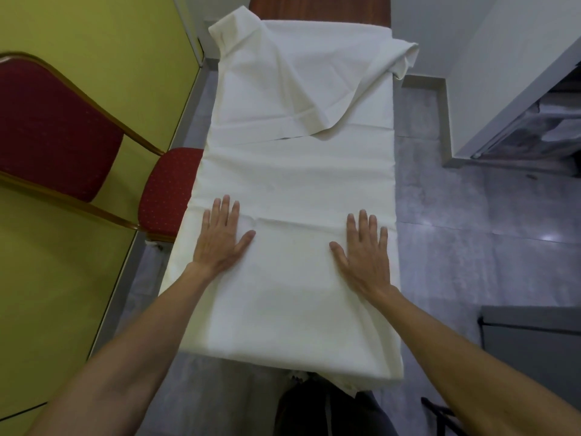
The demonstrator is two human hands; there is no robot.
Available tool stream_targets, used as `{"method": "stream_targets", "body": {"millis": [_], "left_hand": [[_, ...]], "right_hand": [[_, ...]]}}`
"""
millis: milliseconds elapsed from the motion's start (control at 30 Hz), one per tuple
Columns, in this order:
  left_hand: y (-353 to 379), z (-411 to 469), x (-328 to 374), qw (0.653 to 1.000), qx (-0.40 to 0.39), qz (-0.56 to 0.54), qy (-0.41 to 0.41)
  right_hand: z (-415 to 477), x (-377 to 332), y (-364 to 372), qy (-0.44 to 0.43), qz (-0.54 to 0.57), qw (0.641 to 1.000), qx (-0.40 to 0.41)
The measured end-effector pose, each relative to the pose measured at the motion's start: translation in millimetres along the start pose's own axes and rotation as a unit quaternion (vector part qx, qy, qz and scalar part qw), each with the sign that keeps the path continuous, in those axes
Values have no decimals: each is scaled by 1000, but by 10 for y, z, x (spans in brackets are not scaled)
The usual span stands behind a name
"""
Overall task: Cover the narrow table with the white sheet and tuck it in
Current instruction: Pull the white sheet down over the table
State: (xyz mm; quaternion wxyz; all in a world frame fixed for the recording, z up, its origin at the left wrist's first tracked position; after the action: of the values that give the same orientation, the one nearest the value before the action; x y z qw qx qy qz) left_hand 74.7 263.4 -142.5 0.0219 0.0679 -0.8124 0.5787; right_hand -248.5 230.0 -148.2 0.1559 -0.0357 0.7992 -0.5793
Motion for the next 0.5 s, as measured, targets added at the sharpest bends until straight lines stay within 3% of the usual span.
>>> {"method": "stream_targets", "body": {"millis": [233,500], "left_hand": [[9,32,2,1000,-15,-7,-20],[-354,-377,269,993,5,-63,-103]], "right_hand": [[25,8,-18,-11,9,1000,-20],[193,125,-618,-54,15,997,-45]]}}
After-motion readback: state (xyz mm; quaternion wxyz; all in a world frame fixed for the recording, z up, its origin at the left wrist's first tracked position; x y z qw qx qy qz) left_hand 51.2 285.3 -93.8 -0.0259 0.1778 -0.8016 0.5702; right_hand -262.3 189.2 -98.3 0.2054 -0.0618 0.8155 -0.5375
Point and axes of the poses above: each hand's wrist, its own z-axis towards the middle knuckle, its own y-axis out of the palm, x = y × z, the point moved 8 cm from there along z, towards the middle knuckle, and after that the axes turned 10 degrees about -x, right-handed, at the moved point
